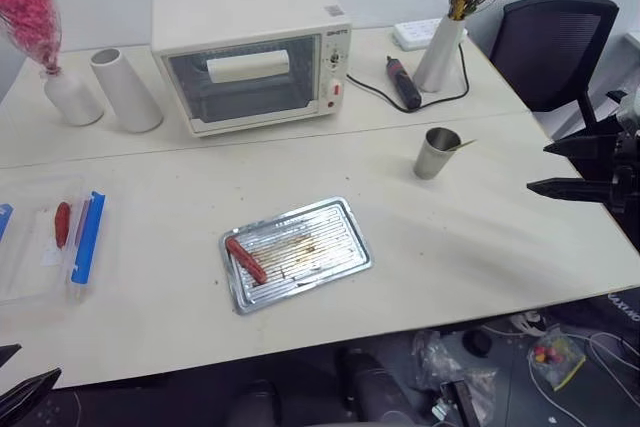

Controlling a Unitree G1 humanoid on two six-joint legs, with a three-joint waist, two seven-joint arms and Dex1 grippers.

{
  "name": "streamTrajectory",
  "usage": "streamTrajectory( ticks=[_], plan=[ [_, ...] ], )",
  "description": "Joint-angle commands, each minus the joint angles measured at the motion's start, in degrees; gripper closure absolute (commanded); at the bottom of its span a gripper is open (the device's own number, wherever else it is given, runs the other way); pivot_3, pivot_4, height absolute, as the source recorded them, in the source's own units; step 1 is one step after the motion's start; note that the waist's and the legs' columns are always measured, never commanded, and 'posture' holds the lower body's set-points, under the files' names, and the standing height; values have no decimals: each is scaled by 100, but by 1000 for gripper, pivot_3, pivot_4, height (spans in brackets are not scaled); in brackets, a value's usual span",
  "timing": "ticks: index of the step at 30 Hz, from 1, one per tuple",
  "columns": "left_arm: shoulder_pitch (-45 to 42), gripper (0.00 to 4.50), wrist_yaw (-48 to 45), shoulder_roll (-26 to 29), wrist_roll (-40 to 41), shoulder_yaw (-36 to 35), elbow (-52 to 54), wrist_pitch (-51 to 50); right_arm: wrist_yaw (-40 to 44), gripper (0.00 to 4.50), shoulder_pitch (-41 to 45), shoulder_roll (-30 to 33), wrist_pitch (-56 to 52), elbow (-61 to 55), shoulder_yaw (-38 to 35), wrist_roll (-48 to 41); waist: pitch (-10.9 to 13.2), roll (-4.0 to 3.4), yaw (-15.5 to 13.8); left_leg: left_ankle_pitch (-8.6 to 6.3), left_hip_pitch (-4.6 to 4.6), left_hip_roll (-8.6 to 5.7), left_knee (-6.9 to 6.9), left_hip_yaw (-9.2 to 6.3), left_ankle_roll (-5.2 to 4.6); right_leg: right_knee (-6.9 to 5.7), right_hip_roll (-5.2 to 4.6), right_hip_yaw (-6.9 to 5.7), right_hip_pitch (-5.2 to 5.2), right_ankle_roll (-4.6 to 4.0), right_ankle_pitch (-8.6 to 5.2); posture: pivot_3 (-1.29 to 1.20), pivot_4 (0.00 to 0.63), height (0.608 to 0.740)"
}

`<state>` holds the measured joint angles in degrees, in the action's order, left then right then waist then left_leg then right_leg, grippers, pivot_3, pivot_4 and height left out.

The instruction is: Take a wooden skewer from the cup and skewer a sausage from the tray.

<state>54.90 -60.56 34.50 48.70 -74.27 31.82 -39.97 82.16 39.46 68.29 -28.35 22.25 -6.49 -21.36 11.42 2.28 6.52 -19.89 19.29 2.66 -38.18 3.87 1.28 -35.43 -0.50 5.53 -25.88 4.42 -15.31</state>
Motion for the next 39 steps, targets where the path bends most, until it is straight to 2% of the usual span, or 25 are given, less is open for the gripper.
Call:
streamTrajectory(
  ticks=[1, 16, 19, 28, 32, 37, 38, 39],
  plan=[
    [169, 596, 13, -40, 118, -155, 179, 145, 77, 0, 157, 18, 112, 85, -42, 43, 0, 0, 3, -3, 0, 0, 0, 0, -1, 0, 0, 3, 0, 1, -2, 0, 150, 740],
    [47, 596, 354, 138, 221, 22, 236, 154, 98, 0, 222, 16, -111, 83, -57, -17, 0, 0, 52, -17, -12, 1, -2, 35, -4, -2, 3, 30, -4, 8, -6, 0, 150, 740],
    [21, 19, 425, 193, 362, -5, 231, 61, 93, 0, 264, 2, -137, 94, -57, -3, 0, 0, 81, -17, -12, 1, -3, 38, -4, -3, 3, 33, -4, 9, -5, 0, 150, 740],
    [-299, 19, 590, 443, 587, 112, 440, 97, -251, 0, 224, -116, 44, 144, -112, 142, 0, 1, 146, -18, -12, 1, -3, 40, -6, -3, 3, 36, -4, 11, -4, 0, 150, 740],
    [-1246, 19, 783, 1371, 688, 645, 406, 33, -856, 0, 112, -378, -277, 41, -437, -41, 0, 2, 114, -16, -14, -6, -8, 45, -8, -12, 3, 43, 0, 17, 0, 0, 150, 740],
    [-3302, 19, 1118, 2642, 1031, 1931, -72, -78, -1843, 0, -483, -967, -1033, -849, -1166, -569, -1, 3, 111, -10, -15, -4, -10, 39, -5, -23, 3, 46, 8, 27, 9, 0, 150, 740],
    [-3740, 19, 1160, 2815, 1101, 2269, -150, -71, -2116, 0, -645, -1180, -1199, -1127, -1339, -702, -1, 3, 112, -10, -13, -3, -9, 34, -4, -23, 5, 49, 9, 46, 19, 0, 150, 740],
    [-4178, 19, 1201, 2930, 1150, 2635, -204, -53, -2439, 0, -778, -1437, -1431, -1407, -1512, -864, -1, 3, 121, -10, -13, -4, -7, 31, -4, -23, 5, 48, 10, 110, 55, 0, 150, 740]
  ],
)
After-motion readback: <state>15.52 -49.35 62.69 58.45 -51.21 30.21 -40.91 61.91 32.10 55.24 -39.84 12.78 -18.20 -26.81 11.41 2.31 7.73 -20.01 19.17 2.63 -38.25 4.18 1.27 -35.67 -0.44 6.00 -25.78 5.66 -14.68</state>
